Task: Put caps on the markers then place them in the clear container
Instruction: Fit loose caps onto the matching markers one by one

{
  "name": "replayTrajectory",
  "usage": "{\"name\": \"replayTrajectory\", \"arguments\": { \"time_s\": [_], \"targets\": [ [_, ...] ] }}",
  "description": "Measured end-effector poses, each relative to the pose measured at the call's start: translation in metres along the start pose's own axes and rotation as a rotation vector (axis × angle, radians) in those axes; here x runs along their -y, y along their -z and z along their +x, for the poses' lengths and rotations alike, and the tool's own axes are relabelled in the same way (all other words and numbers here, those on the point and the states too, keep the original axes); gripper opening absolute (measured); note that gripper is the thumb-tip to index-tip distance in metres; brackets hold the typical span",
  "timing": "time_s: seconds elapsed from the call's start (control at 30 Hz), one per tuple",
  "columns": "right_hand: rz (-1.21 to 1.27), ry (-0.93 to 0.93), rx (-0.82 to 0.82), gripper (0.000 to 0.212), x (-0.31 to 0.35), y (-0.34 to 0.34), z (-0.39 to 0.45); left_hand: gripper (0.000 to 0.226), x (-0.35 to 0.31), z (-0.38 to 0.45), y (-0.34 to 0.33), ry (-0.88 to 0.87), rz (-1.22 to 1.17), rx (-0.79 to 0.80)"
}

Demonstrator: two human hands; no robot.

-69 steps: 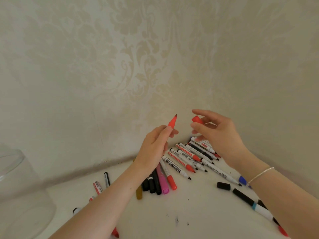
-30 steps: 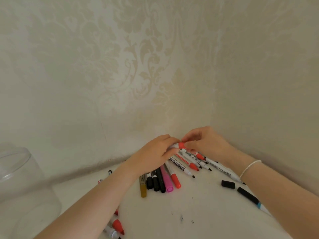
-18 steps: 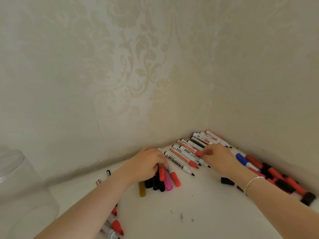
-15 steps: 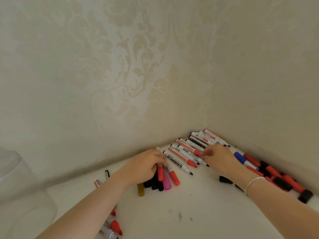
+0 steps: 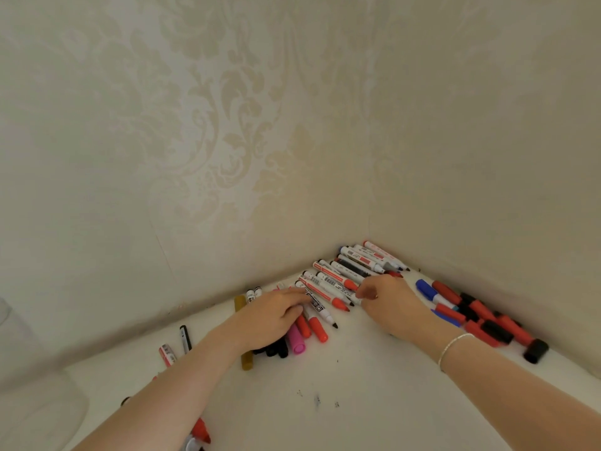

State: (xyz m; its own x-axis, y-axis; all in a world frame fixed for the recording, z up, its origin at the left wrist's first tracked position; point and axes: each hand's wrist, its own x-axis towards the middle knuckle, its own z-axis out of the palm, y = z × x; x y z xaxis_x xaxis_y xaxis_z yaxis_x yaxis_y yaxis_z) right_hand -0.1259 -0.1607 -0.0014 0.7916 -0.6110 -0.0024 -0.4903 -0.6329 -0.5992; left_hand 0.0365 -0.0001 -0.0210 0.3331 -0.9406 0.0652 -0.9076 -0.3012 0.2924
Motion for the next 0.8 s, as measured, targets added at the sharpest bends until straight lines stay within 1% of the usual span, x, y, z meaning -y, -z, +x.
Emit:
{"name": "replayTrajectory", "arguments": {
  "time_s": [0.1,0.17,0.27,0.33,0.5,0.57,0.63,0.7,0.8],
  "targets": [
    [-0.012,-0.033,-0.061,0.026,-0.003,0.012,-0.001,0.035,-0.007,0.003,0.002,0.018,-0.058,-0.161],
    [-0.008,-0.065,-0.117,0.029,-0.007,0.023,-0.002,0.033,-0.015,0.008,0.005,0.016,-0.057,-0.191],
    [0.027,-0.112,-0.165,0.031,-0.019,0.040,-0.005,0.032,-0.031,0.017,0.005,-0.019,-0.012,-0.141],
    [0.065,-0.141,-0.191,0.033,-0.028,0.049,-0.008,0.031,-0.041,0.023,0.001,-0.005,-0.030,-0.100],
    [0.122,-0.197,-0.210,0.032,-0.049,0.065,-0.019,0.034,-0.056,0.036,-0.003,0.045,0.054,-0.061],
    [0.103,-0.206,-0.186,0.028,-0.058,0.068,-0.024,0.039,-0.060,0.037,-0.004,0.084,0.095,-0.037],
    [0.072,-0.218,-0.174,0.025,-0.069,0.072,-0.029,0.042,-0.063,0.041,-0.006,0.118,0.087,0.001],
    [0.021,-0.238,-0.162,0.024,-0.078,0.076,-0.033,0.042,-0.064,0.044,-0.006,0.148,0.073,0.018],
    [-0.106,-0.216,-0.062,0.023,-0.086,0.078,-0.038,0.035,-0.065,0.051,-0.005,0.183,0.174,-0.012]
  ]
}}
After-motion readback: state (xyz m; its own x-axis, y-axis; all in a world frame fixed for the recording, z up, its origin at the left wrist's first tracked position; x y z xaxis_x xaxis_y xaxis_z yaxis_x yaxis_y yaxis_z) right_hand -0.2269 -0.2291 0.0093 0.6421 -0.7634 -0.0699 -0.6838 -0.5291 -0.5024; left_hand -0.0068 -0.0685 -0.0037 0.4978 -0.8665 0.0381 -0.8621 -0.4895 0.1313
